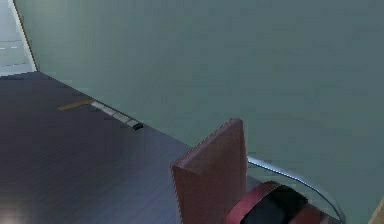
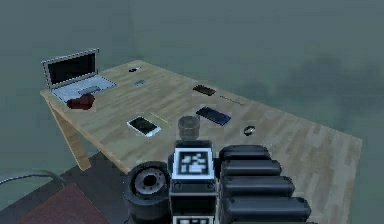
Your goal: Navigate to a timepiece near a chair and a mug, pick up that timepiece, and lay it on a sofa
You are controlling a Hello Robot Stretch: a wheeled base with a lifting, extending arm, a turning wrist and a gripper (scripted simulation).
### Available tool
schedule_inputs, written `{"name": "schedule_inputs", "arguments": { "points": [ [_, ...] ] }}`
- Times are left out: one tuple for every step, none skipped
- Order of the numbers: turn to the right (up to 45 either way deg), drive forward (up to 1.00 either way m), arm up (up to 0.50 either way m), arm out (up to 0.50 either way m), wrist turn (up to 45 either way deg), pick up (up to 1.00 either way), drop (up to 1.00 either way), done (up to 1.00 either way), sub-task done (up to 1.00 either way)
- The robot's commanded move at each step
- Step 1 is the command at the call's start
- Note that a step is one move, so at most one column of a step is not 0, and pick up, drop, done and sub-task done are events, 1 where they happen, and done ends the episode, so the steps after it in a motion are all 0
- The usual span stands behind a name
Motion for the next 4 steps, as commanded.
{"name": "schedule_inputs", "arguments": {
  "points": [
    [-45.0, 0.0, 0.0, 0.0, 0.0, 0.0, 0.0, 0.0, 0.0],
    [-45.0, 0.0, 0.0, 0.0, 0.0, 0.0, 0.0, 0.0, 0.0],
    [-15.0, 0.0, 0.0, 0.0, 0.0, 0.0, 0.0, 0.0, 0.0],
    [0.0, 0.35, 0.0, 0.0, 0.0, 0.0, 0.0, 0.0, 0.0]
  ]
}}
